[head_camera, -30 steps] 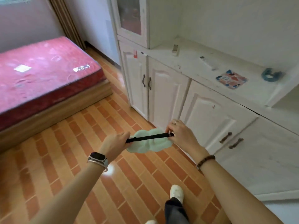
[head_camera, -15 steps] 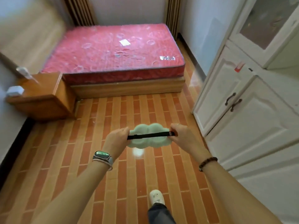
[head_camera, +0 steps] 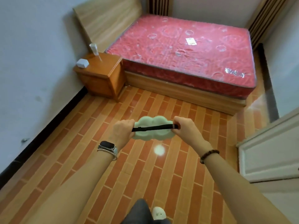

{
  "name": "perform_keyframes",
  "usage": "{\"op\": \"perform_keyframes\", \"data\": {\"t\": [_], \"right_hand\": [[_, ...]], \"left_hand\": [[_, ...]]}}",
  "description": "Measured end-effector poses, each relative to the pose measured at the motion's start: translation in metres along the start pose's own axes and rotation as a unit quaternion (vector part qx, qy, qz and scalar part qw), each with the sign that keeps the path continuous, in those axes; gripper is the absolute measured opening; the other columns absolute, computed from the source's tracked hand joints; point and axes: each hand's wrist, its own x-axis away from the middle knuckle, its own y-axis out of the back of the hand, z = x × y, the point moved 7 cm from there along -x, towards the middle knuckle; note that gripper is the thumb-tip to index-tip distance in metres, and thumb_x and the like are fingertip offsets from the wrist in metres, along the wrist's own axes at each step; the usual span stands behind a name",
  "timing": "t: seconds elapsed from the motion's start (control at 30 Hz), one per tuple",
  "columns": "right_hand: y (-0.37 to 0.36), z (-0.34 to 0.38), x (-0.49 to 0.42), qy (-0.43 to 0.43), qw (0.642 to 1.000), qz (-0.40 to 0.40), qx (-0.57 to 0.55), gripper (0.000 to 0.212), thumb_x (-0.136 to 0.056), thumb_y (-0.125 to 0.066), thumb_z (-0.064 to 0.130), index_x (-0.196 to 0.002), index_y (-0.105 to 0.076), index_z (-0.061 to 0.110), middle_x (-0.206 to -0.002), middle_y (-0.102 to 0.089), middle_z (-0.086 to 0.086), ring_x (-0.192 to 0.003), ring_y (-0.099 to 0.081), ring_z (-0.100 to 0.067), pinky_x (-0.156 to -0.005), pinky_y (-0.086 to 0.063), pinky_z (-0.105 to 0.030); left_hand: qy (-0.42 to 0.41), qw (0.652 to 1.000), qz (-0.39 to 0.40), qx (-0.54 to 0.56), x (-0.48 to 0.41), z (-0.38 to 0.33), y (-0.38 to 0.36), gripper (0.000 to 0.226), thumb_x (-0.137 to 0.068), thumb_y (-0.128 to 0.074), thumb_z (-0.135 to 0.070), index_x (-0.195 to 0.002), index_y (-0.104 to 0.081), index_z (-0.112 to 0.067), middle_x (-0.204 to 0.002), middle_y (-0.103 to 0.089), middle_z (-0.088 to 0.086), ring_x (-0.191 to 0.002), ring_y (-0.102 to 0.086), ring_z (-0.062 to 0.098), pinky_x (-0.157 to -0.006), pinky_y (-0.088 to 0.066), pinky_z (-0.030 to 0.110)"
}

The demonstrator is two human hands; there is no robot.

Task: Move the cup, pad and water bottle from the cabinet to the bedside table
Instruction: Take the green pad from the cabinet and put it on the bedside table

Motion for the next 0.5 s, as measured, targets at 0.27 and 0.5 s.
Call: {"op": "perform_keyframes", "data": {"t": [0.27, 0.5], "right_hand": [[-0.031, 0.036, -0.125, 0.06, 0.998, 0.029, -0.006, 0.017, -0.084, -0.066, 0.015, -0.075, -0.052, 0.01, -0.072, -0.059, -0.003, -0.066, -0.055, -0.019, -0.06, -0.052, -0.034], [-0.05, 0.07, -0.249, 0.073, 0.995, 0.061, -0.01, 0.019, -0.084, -0.067, 0.015, -0.074, -0.05, 0.015, -0.072, -0.057, 0.0, -0.066, -0.053, -0.016, -0.057, -0.042, -0.021]], "left_hand": [[0.119, 0.991, -0.014, 0.06, -0.046, 0.096, -0.007, 0.023, -0.076, -0.064, -0.007, -0.076, -0.042, -0.013, -0.071, -0.054, 0.006, -0.066, -0.051, 0.026, -0.056, -0.041, 0.036], [0.194, 0.975, -0.024, 0.103, -0.114, 0.19, -0.006, 0.019, -0.079, -0.062, -0.007, -0.08, -0.045, -0.014, -0.075, -0.055, 0.002, -0.07, -0.052, 0.021, -0.058, -0.042, 0.031]]}}
